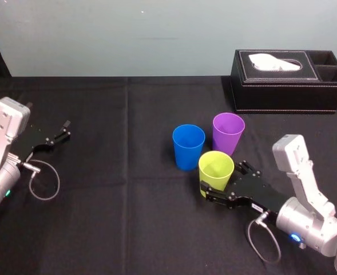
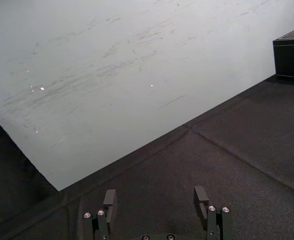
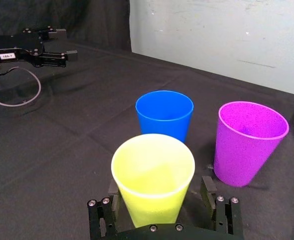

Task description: Stack the three plastic cups sequentially using one hand.

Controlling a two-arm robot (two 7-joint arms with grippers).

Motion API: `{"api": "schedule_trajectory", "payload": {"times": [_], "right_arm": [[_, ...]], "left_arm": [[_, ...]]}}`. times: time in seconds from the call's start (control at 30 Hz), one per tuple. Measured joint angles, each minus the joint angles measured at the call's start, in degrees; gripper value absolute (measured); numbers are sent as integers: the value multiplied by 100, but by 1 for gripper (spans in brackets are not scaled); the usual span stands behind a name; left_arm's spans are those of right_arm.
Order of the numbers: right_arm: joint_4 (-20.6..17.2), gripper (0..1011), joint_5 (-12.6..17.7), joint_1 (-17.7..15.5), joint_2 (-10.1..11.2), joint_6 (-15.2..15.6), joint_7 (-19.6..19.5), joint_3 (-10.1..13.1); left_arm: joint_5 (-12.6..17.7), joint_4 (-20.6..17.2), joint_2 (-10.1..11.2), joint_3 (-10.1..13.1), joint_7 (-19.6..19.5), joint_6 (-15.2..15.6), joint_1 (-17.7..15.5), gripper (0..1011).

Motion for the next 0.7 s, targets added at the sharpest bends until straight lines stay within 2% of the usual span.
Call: {"api": "schedule_trajectory", "payload": {"times": [0.27,0.5,0.7], "right_arm": [[155,1003,-167,190,-205,122,75,-65],[148,990,-159,175,-187,119,74,-61],[137,853,-151,165,-177,108,71,-58]], "left_arm": [[0,0,0,0,0,0,0,1011],[0,0,0,0,0,0,0,1011],[0,0,0,0,0,0,0,1011]]}}
